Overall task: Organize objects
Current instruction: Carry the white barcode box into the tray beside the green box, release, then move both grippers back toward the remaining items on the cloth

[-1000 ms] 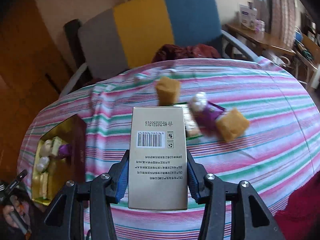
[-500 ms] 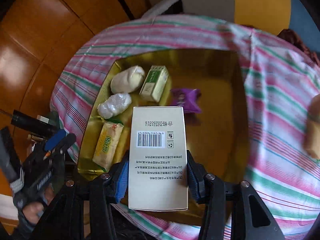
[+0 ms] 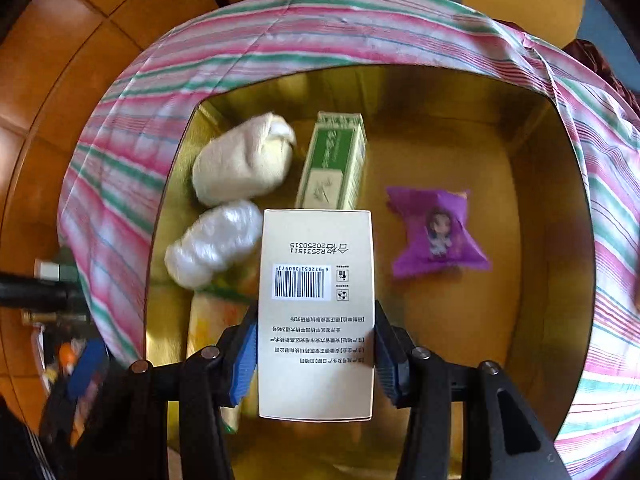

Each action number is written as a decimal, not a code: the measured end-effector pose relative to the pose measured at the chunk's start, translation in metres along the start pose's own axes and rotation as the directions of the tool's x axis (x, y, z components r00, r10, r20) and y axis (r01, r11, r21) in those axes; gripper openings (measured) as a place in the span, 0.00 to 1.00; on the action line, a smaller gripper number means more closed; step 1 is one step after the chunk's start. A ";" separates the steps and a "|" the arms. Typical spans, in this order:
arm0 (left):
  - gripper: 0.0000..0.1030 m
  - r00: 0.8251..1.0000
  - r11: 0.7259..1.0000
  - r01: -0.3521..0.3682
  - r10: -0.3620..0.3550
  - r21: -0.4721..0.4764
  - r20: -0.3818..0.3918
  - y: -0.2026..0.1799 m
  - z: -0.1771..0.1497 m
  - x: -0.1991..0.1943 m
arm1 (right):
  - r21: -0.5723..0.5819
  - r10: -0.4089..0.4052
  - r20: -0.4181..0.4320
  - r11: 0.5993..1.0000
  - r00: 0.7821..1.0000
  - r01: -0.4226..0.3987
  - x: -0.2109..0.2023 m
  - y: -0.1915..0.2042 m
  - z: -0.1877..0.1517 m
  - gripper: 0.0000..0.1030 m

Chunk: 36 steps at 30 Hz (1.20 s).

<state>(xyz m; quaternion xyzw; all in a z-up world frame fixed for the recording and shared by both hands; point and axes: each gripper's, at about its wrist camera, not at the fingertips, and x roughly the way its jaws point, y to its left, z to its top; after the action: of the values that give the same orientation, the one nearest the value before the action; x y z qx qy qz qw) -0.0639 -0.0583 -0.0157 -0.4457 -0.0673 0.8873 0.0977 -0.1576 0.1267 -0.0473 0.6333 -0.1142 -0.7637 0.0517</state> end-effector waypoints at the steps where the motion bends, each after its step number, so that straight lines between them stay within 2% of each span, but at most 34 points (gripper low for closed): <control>1: 0.52 1.000 1.000 0.000 0.000 -0.005 0.000 0.002 0.000 0.000 | 0.004 0.002 0.004 1.000 1.000 -0.002 0.002 0.003 0.002 0.49; 5: 0.54 1.000 1.000 -0.001 0.001 -0.017 0.002 0.005 0.000 0.000 | 0.042 0.036 0.012 0.998 0.999 -0.037 0.009 0.007 0.008 0.51; 9: 0.56 1.000 1.000 -0.008 0.008 -0.015 0.012 0.006 0.002 0.000 | 0.075 0.109 0.027 0.991 0.994 -0.110 0.014 0.002 0.006 0.55; 12: 0.58 1.000 1.000 -0.016 0.017 -0.015 0.024 0.006 0.003 -0.002 | 0.099 0.182 0.055 0.977 0.982 -0.187 0.001 -0.010 0.001 0.60; 14: 0.59 0.999 1.000 -0.028 0.028 -0.011 0.034 0.006 0.003 -0.003 | 0.093 0.214 0.091 0.971 0.973 -0.222 -0.007 -0.013 -0.002 0.68; 17: 0.59 0.998 0.999 -0.042 0.043 -0.006 0.052 0.006 0.004 -0.006 | 0.064 0.249 0.134 0.964 0.959 -0.259 -0.025 -0.021 -0.012 0.68; 23: 0.63 0.990 0.994 -0.093 0.087 0.053 0.111 -0.007 0.002 -0.017 | -0.045 0.183 0.230 0.983 0.956 -0.178 -0.060 -0.034 -0.046 0.68; 27: 0.63 0.984 0.989 -0.115 0.100 0.096 0.147 -0.022 -0.001 -0.024 | -0.116 0.152 0.293 0.986 0.944 -0.122 -0.082 -0.047 -0.073 0.68; 36: 0.67 0.976 0.977 -0.134 0.101 0.168 0.192 -0.055 -0.008 -0.036 | -0.166 0.053 0.407 0.986 0.912 0.016 -0.111 -0.065 -0.106 0.68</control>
<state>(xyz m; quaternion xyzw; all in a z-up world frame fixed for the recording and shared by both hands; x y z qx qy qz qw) -0.0298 -0.0132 0.0186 -0.3553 0.0308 0.9310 0.0782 -0.0282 0.2030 0.0245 0.4516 -0.0645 -0.8857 0.0864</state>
